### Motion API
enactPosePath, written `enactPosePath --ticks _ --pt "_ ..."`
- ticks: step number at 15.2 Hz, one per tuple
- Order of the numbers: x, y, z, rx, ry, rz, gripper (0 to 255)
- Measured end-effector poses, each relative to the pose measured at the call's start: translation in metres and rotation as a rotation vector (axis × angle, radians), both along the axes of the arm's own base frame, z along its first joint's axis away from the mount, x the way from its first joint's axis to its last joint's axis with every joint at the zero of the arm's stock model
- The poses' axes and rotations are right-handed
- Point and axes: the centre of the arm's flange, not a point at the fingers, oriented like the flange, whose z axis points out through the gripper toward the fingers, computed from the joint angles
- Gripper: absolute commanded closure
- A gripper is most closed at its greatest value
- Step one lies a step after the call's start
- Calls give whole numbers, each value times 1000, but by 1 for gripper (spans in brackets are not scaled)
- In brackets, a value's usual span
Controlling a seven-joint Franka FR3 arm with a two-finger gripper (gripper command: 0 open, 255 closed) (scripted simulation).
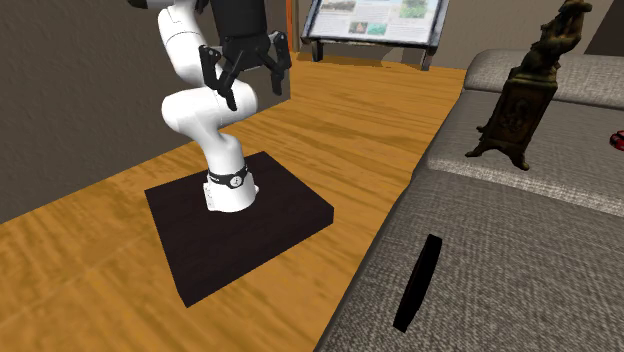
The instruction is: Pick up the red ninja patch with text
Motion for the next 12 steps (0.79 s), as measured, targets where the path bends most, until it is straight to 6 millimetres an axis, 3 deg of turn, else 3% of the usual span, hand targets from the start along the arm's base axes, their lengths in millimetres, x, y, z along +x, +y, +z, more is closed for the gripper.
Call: enactPosePath --ticks 2,5,12 --pt "6 3 0 -1 1 -18 0" --pt "33 16 0 -10 11 -121 0" --pt "120 45 1 -30 38 -403 0"
